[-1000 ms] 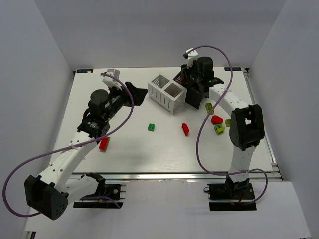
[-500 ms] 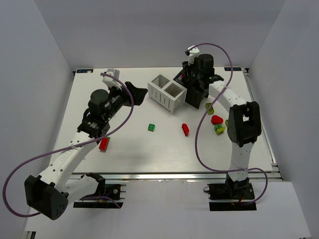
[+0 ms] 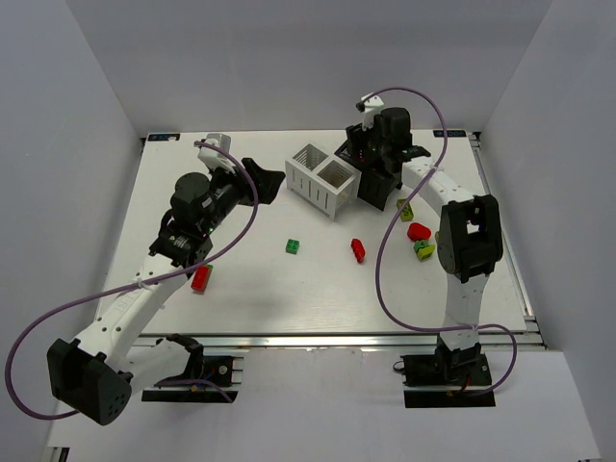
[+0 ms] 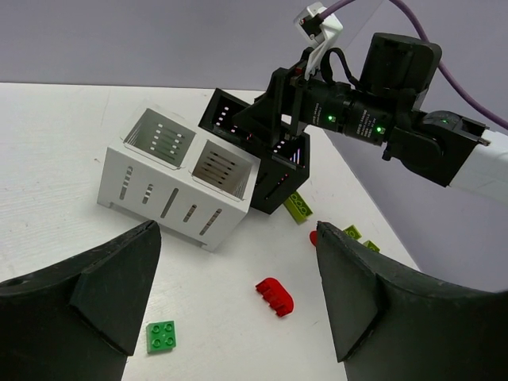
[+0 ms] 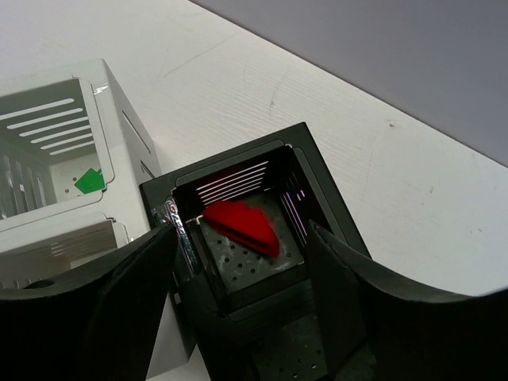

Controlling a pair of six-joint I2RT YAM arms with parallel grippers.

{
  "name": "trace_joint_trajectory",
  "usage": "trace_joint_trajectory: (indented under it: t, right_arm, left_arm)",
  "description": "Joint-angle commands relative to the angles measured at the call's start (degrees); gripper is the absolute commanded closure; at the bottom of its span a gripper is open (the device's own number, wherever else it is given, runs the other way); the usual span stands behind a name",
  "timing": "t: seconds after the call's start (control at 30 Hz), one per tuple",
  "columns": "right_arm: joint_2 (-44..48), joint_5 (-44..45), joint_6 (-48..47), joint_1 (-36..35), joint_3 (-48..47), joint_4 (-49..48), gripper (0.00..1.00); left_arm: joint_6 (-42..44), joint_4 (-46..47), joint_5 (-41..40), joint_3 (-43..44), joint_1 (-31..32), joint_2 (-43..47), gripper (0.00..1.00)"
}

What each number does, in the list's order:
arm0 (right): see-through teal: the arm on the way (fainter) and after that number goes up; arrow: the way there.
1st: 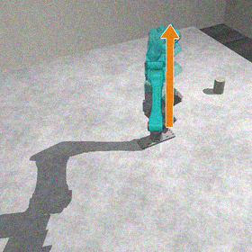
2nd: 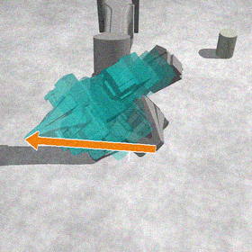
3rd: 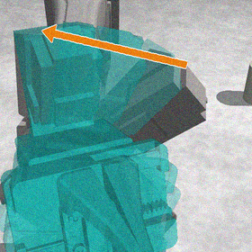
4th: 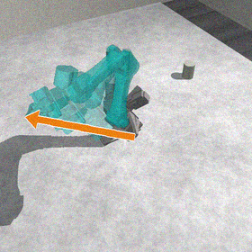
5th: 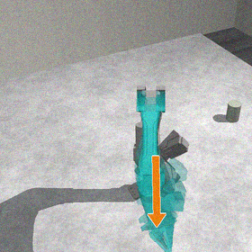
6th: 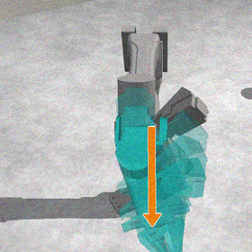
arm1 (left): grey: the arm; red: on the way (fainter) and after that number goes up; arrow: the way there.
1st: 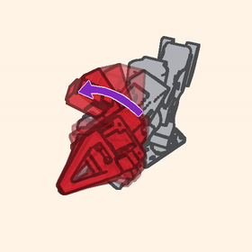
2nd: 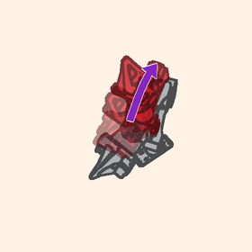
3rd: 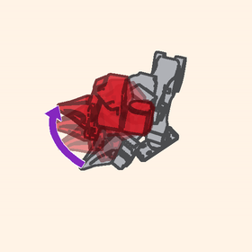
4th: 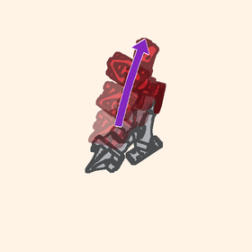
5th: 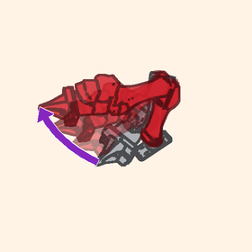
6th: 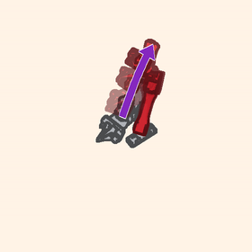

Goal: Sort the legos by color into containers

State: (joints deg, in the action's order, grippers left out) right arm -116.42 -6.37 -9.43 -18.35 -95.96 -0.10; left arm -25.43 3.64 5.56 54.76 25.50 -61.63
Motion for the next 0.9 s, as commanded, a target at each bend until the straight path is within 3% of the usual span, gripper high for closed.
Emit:
trace_joint_trajectory:
  t: [0.0, 0.1, 0.13, 0.2, 0.23, 0.3, 0.33, 0.37, 0.43, 0.47, 0.5, 0.53, 0.63, 0.67, 0.77, 0.8, 0.87]
  right_arm:
    - [2.69, -0.31, 0.29, 0.33, -1.86, -0.78, 0.28]
    - [5.41, -1.53, 0.55, 0.33, -1.77, 0.53, 0.28]
    - [7.42, -2.67, 0.55, 0.33, -2.29, 4.98, 0.28]
    - [10.41, -10.56, -0.49, 0.33, -2.39, 10.0, 0.32]
    - [14.17, -19.21, -1.11, 0.33, -0.99, 15.25, 0.34]
    - [18.75, -28.22, -1.91, 0.25, 2.78, 18.28, 0.6]
    - [23.82, -34.0, -0.86, 0.07, 5.41, 18.64, 0.73]
    - [26.39, -36.32, -0.33, -0.45, 11.09, 18.82, 0.95]
    - [33.87, -39.49, 1.08, -1.25, 16.75, 18.82, 1.0]
    - [35.98, -40.12, 1.17, -2.29, 21.3, 19.17, 0.98]
    - [39.83, -40.56, 1.26, -2.65, 23.0, 19.69, 0.93]
    - [41.61, -41.0, 1.08, -3.0, 24.41, 20.22, 0.75]
    - [47.76, -40.66, -1.8, -3.45, 30.38, 20.67, 0.58]
    - [49.17, -40.13, -3.47, -3.45, 32.22, 20.14, 0.57]
    - [53.13, -39.68, -9.26, -3.45, 38.38, 18.73, 0.55]
    - [53.57, -39.94, -10.33, -3.45, 38.92, 19.95, 0.55]
    - [53.4, -39.77, -10.87, -3.45, 39.1, 20.4, 0.54]
  left_arm:
    - [0.73, -0.04, -0.73, -0.18, -0.27, 0.89, 0.11]
    - [1.0, -0.39, -1.43, -0.18, -0.27, 0.89, 0.11]
    - [1.08, -0.56, -1.61, -0.1, -0.27, 0.89, 0.11]
    - [1.08, -0.48, -2.31, -0.18, -0.27, 0.81, 0.13]
    - [0.82, -0.21, -2.4, -0.44, -0.27, 0.89, 0.18]
    - [0.73, 0.23, -2.75, -0.8, -0.36, 0.98, 0.25]
    - [0.56, 0.4, -2.92, -0.97, -0.53, 0.98, 0.31]
    - [0.56, 0.49, -3.1, -0.89, -0.62, 0.89, 0.57]
    - [0.47, -0.12, -4.32, -0.71, -1.06, 0.63, 0.84]
    - [0.47, -0.38, -4.77, -0.8, -1.24, 0.19, 1.0]
    - [0.56, -0.74, -4.77, -0.62, -1.41, 0.02, 1.0]
    - [0.47, -1.09, -6.69, -0.62, -1.85, -0.25, 1.0]
    - [0.21, -2.14, -7.49, -0.18, -2.91, -1.65, 1.0]
    - [0.03, -2.58, -8.11, 0.34, -3.17, -2.0, 1.0]
    - [-0.23, -5.46, -10.91, 1.39, -3.96, -4.29, 0.64]
    - [-0.32, -6.79, -11.71, 1.75, -4.14, -5.6, 0.45]
    - [-0.58, -8.2, -13.72, 2.45, -4.49, -7.01, 0.34]
